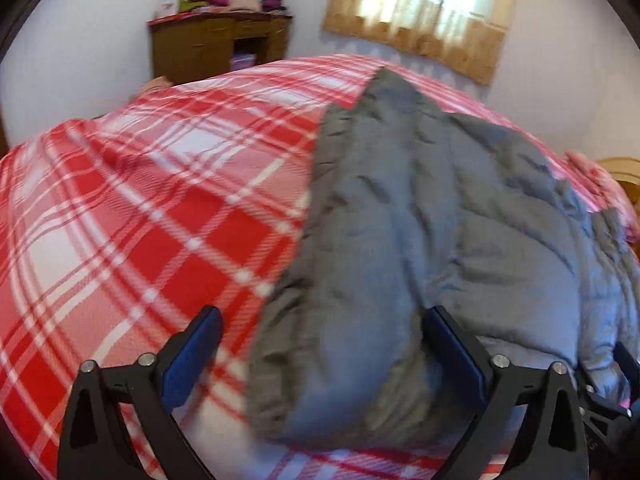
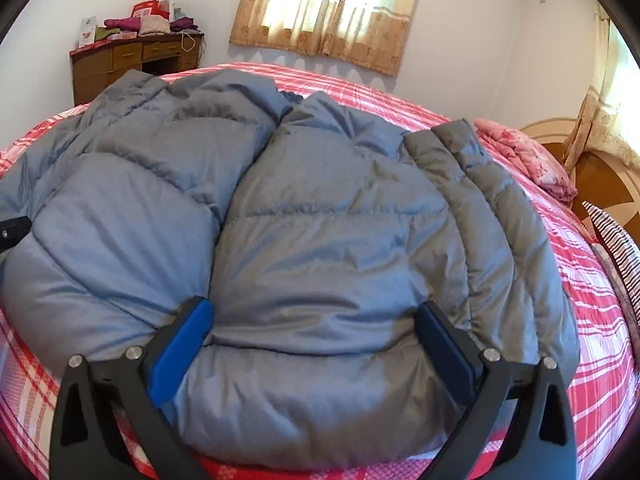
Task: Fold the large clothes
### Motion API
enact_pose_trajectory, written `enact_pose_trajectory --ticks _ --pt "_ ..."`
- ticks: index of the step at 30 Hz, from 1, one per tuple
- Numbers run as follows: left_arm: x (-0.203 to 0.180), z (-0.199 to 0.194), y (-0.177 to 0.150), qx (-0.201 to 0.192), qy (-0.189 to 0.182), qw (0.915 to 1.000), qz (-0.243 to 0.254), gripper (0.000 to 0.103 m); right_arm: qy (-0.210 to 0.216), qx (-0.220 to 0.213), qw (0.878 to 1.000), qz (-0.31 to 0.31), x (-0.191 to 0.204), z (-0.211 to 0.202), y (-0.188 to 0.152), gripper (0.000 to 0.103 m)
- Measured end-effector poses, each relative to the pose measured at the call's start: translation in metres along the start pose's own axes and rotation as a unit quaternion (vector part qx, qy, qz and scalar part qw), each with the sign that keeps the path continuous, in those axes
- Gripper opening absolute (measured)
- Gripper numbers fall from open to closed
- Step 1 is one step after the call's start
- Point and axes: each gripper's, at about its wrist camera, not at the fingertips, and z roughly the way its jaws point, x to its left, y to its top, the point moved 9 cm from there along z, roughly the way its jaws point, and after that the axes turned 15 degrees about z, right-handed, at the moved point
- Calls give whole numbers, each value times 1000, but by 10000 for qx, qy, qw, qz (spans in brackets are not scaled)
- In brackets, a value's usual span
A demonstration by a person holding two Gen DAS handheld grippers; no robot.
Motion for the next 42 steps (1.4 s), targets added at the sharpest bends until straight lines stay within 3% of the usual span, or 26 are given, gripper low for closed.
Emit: enact_pose_trajectory --ticks 1,2,3,4,5,6,8,17,20,22,23,25,27,29,31,32,33,35,42 --pt "-3 -1 2 -43 -78 10000 -5 85 8 0 10000 -8 0 0 0 103" --pt "-6 -2 4 -118 -197 9997 11 67 29 -18 10000 11 0 0 1 103" --pt "-10 -3 5 -165 -333 9993 44 41 37 -46 10000 16 -1 -2 0 103" --pt "-16 -5 9 -191 -630 9978 48 28 24 -89 10000 -4 -1 -3 0 103" --pt "-21 -5 9 -189 -892 9958 0 18 -9 -106 9999 -33 0 -4 -1 103" --pt "-23 -6 10 -201 -905 9957 -8 13 -25 -109 9999 -45 0 -6 -3 103" --pt "-22 -9 11 -280 -1035 9942 -89 8 -59 -93 9999 -44 5 -8 -5 103" --pt "-7 -26 6 -352 -1195 9920 -219 5 -146 -189 9996 -120 20 -14 -9 101" --pt "-7 -24 2 -257 -1246 9915 -271 11 -162 -223 9996 -111 17 -14 -10 101" --pt "-5 -19 -2 -133 -1298 9903 -482 24 -79 -179 9998 -63 14 -13 -9 102" --pt "-4 -15 -4 -42 -1283 9900 -582 36 -42 -161 9998 -60 13 -13 -8 102" --pt "-9 -17 -1 -153 -1374 9886 -598 48 17 -141 9999 -48 12 -12 -7 102" --pt "-20 -20 2 -220 -1434 9884 -442 70 58 -137 9999 -32 12 -12 -7 102" --pt "-32 -20 3 -292 -1314 9908 -151 76 68 -148 9999 -23 10 -12 -6 102" --pt "-38 -21 2 -368 -1158 9925 130 71 87 -145 9999 -18 10 -12 -6 102" --pt "-41 -23 2 -408 -1318 9903 156 27 125 -135 9998 -1 9 -11 -6 102" --pt "-42 -23 1 -378 -1451 9886 166 13 141 -130 9998 15 8 -11 -6 102" --pt "-40 -30 2 -473 -1590 9860 181 7 157 -100 9998 26 9 -10 -7 102" --pt "-16 -65 10 -686 -1697 9831 -22 6 122 -153 9997 -178 26 -15 -12 102"
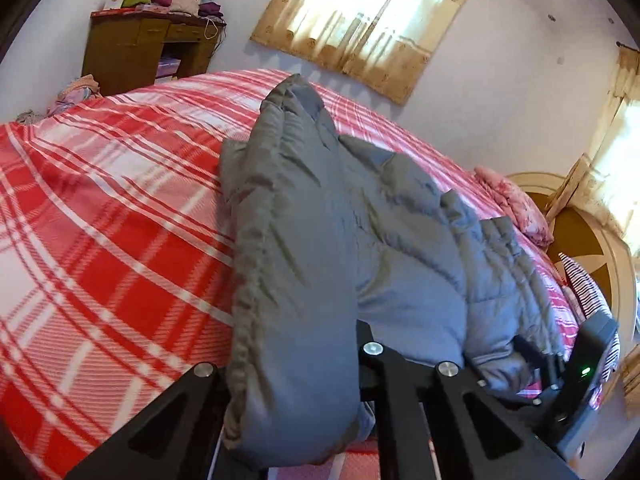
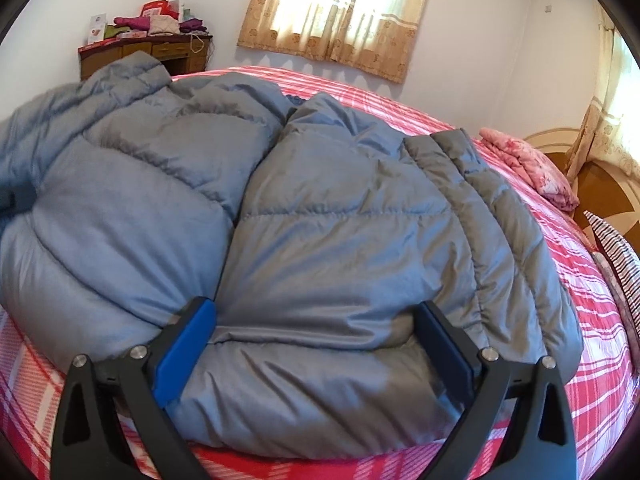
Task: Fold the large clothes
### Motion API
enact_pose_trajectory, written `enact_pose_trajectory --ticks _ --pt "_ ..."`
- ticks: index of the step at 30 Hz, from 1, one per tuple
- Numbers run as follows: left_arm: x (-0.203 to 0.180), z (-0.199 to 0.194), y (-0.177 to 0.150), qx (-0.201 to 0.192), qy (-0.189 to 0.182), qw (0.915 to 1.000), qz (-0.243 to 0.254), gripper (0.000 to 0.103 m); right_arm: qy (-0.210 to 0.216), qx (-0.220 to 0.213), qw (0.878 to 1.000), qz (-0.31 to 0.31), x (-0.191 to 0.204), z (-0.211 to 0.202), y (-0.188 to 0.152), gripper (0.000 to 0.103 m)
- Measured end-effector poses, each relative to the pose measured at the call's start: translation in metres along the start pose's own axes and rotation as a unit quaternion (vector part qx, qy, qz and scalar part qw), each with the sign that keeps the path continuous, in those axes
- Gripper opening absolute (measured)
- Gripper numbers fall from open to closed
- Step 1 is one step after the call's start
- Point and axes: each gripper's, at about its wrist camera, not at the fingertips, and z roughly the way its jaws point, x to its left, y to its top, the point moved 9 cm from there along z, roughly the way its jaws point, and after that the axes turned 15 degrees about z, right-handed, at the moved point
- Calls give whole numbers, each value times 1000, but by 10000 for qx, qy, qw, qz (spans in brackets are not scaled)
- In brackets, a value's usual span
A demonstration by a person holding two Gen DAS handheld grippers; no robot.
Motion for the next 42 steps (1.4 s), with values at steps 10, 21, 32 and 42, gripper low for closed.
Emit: enact_pose_trajectory --ticks 10,21,32,42 --pt "-22 -32 40 -70 294 9988 393 6 800 -177 9957 430 -30 -41 29 99" --pt "-211 -34 118 -647 531 9493 3030 6 -375 -364 9819 1821 -226 -22 48 100" --pt "-380 109 -28 -140 995 7494 6545 10 -892 -29 9590 2690 -333 -9 2 100" --pt "-415 19 14 -1611 1270 7028 6812 101 -1030 -100 9490 2979 -374 -13 0 100"
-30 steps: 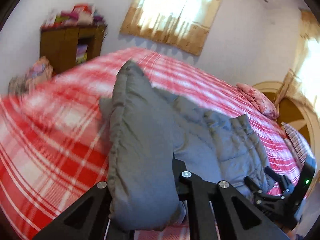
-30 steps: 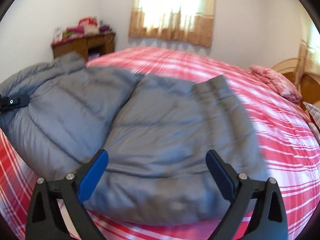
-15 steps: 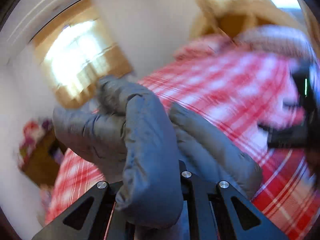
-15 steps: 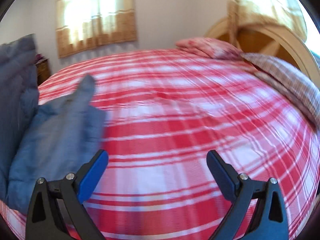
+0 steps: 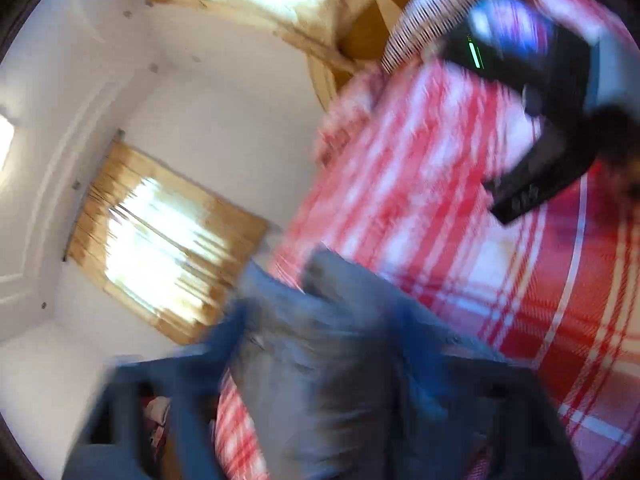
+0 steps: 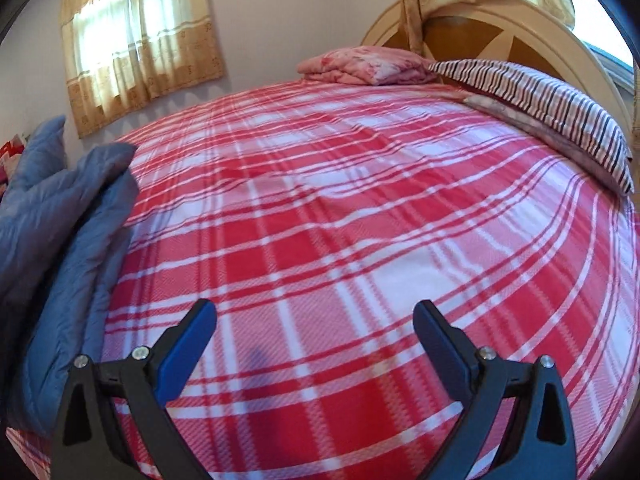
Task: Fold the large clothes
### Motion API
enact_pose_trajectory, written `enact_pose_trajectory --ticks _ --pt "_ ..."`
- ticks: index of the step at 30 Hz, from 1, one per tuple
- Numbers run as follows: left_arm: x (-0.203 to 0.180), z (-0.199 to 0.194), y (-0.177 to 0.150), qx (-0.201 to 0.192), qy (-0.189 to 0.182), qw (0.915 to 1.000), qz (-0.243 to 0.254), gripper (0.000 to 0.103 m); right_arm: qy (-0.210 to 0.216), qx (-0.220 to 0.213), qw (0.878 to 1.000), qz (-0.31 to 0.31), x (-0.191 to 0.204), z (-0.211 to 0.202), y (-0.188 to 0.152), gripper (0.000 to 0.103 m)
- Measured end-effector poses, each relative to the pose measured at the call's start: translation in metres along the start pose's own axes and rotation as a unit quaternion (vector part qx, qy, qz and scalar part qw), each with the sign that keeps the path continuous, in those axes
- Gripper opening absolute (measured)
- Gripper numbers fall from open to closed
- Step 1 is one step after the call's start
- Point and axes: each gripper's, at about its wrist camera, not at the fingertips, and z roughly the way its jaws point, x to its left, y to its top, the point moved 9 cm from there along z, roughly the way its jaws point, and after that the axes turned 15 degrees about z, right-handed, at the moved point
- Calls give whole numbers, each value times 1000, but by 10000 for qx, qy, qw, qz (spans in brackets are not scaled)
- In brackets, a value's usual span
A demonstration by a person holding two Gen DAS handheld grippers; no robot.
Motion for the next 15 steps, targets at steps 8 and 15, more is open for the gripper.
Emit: enact_pose_trajectory --ticks 8,15 --pt "91 4 -89 617 219 9888 -1341 102 865 -147 9961 -88 63 -46 54 100" --pt "123 92 -288 2566 -142 8934 -3685 102 1679 444 9810 -860 213 -49 68 98"
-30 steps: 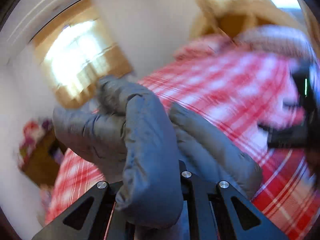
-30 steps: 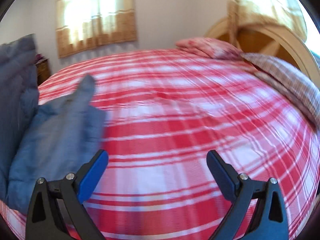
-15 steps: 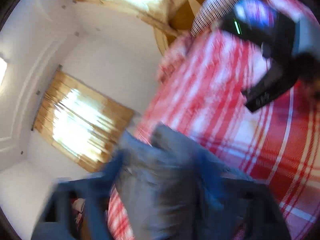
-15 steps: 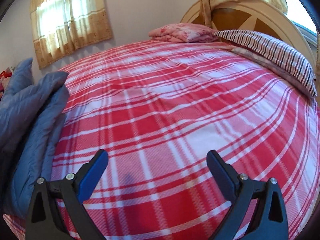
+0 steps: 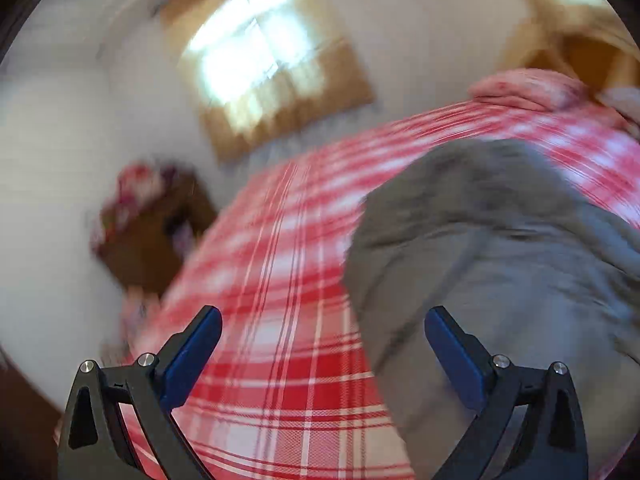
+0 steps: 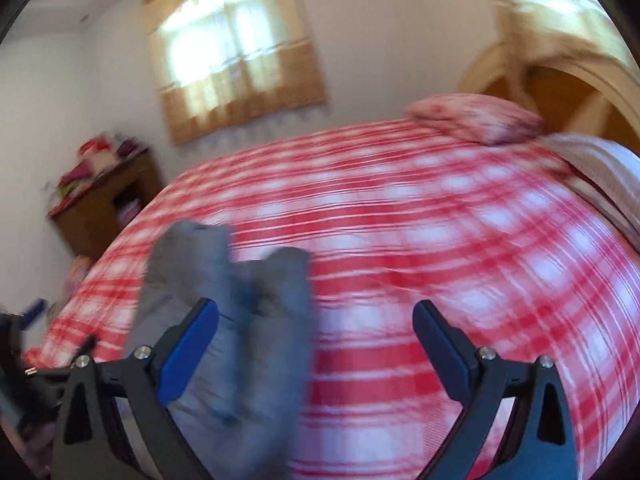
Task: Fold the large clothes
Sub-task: 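Grasp the jacket bundle with the right tool while the left tool holds it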
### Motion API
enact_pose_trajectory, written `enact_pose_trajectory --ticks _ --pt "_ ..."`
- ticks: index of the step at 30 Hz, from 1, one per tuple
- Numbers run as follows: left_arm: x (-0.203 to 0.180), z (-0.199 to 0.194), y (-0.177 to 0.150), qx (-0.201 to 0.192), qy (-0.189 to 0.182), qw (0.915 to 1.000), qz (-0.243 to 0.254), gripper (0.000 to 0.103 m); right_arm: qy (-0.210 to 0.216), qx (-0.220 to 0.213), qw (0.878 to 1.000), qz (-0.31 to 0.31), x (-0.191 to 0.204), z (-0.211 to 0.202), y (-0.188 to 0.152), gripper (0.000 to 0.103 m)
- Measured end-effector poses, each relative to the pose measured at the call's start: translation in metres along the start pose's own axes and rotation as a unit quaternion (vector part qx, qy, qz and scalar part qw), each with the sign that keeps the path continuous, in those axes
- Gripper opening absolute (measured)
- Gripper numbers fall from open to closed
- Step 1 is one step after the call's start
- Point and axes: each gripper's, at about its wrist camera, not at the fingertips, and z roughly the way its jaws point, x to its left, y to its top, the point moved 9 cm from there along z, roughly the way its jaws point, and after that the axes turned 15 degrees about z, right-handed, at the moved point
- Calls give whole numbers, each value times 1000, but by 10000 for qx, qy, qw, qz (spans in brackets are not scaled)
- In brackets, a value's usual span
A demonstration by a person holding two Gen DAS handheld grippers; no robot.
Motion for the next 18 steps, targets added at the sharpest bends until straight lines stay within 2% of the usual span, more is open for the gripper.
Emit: enact_pose_trajectory --ticks 2,5,6,7,8,9,11,13,15,18 --pt "11 29 -8 234 -2 9990 -368 102 -66 467 9987 -189 30 36 -5 97" --pt "2 59 -13 375 -554 9941 -850 102 -432 1115 9914 -524 51 88 -26 90" --pt "-3 63 -12 385 -683 9929 -898 102 -488 1291 9890 -541 51 97 -34 83" --pt "-10 66 -9 365 -849 9915 -921 102 -399 1549 9863 -413 48 108 -45 57" --pt "-17 64 -5 324 -850 9918 -898 102 -207 1635 9859 -283 44 109 -53 29" --pt "-22 62 -1 266 -829 9925 -859 102 -111 1586 9870 -252 40 106 -57 22" --pt "-35 54 12 49 -880 9930 -788 102 -34 1277 9916 -192 25 93 -61 15" --pt "-50 42 21 -153 -935 9931 -686 102 65 1150 9932 163 4 83 -67 14" --pt "-71 37 28 -289 -935 9945 -379 102 -17 1007 9938 475 -18 85 -72 14" --pt "-105 42 35 -405 -834 9955 182 102 -192 1147 9907 710 -42 105 -88 15"
